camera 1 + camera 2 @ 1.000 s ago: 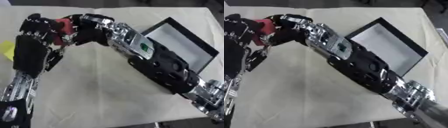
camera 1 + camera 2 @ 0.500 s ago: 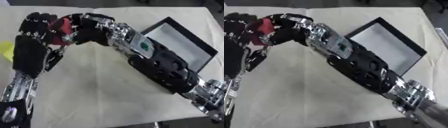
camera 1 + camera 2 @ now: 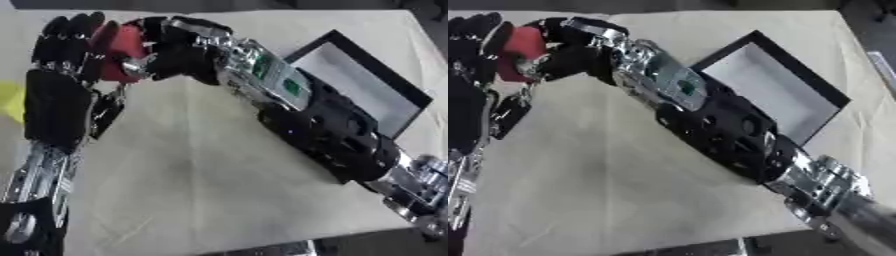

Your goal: Pick up the objects with one hand, pass them to the other hand, and then place them into the box on the other side of the table.

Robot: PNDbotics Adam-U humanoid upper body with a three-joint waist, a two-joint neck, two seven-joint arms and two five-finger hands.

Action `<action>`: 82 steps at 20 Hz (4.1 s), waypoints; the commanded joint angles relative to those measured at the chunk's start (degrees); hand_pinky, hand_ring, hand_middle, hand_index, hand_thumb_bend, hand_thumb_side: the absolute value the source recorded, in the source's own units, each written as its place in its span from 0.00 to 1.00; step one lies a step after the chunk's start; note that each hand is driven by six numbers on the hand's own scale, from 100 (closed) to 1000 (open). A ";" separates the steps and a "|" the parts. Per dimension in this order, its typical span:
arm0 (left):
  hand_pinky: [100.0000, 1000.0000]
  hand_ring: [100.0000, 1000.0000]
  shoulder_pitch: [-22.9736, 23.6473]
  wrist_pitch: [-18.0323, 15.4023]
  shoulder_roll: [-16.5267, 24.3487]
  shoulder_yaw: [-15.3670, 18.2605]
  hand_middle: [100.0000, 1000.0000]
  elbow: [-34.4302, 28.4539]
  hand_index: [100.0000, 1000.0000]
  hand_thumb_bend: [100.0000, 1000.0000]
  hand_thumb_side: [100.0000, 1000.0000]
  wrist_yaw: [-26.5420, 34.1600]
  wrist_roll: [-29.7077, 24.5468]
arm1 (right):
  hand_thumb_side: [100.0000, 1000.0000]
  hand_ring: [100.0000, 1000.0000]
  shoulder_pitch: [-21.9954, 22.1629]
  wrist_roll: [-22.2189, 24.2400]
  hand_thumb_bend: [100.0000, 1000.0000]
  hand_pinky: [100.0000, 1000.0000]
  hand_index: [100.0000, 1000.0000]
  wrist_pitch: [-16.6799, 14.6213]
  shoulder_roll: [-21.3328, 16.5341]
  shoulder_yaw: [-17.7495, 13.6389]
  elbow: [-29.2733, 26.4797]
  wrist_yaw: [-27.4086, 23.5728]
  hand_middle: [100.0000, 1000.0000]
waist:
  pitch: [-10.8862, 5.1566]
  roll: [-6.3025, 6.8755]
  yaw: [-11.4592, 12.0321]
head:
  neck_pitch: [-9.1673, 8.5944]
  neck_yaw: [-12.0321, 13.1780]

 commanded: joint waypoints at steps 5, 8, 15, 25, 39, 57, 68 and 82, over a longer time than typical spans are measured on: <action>0.80 0.77 -0.04 0.62 5.67 1.44 0.76 1.51 0.88 0.74 0.00 2.73 -0.40 | 0.00 0.74 0.61 -1.00 0.05 0.95 0.73 -0.15 -4.69 -2.73 -1.87 -0.81 0.40 | -2.71 0.79 -0.67 | 0.86 -0.44; 0.80 0.77 0.36 0.32 7.60 1.29 0.76 2.70 0.88 0.74 0.00 3.36 -0.22 | 0.00 0.74 1.89 -1.86 0.05 0.95 0.73 -0.45 -6.40 -3.99 -2.42 -2.24 0.40 | -3.16 0.94 -1.10 | 1.09 -0.49; 0.80 0.74 0.92 -0.15 12.03 1.69 0.73 4.60 0.85 0.71 0.00 5.74 -1.68 | 0.00 0.74 5.34 -4.01 0.04 0.95 0.74 -0.43 -10.16 -6.90 -5.15 -5.34 0.41 | -3.86 1.24 -1.92 | 1.34 -1.30; 0.73 0.67 4.32 -3.59 24.51 8.11 0.66 -0.98 0.77 0.33 0.19 37.19 -21.51 | 0.00 0.74 21.37 -1.77 0.01 0.92 0.75 -0.89 -23.33 -19.30 -15.70 -1.24 0.46 | -3.53 1.06 -2.39 | 0.50 -4.17; 0.71 0.67 4.95 13.52 39.82 19.30 0.68 -3.76 0.81 0.20 0.37 75.29 -40.25 | 0.00 0.73 40.67 0.71 0.08 0.88 0.75 -8.10 -27.76 -28.35 -12.55 16.18 0.49 | -2.56 1.53 -2.32 | -0.97 -5.89; 0.71 0.66 5.23 15.89 42.85 20.79 0.66 -3.46 0.81 0.20 0.40 76.62 -36.55 | 0.07 0.97 43.69 7.43 0.40 0.97 1.00 -14.94 -28.62 -32.26 -7.08 44.57 0.93 | -1.16 1.76 -1.88 | -2.62 -3.20; 0.72 0.66 4.24 15.68 44.47 20.34 0.65 -1.46 0.81 0.22 0.39 76.40 -36.32 | 0.07 1.00 43.50 0.37 0.25 1.00 1.00 -16.43 -26.42 -35.39 -10.21 38.85 0.99 | -0.99 2.68 -2.24 | -2.09 -0.23; 0.85 0.79 -15.07 8.28 50.32 11.61 0.76 28.05 0.90 0.47 0.37 69.17 -66.01 | 0.00 0.99 38.87 -12.41 0.15 1.00 1.00 -27.06 -20.87 -35.44 -17.34 14.96 0.99 | -1.69 4.59 -2.00 | -1.59 7.66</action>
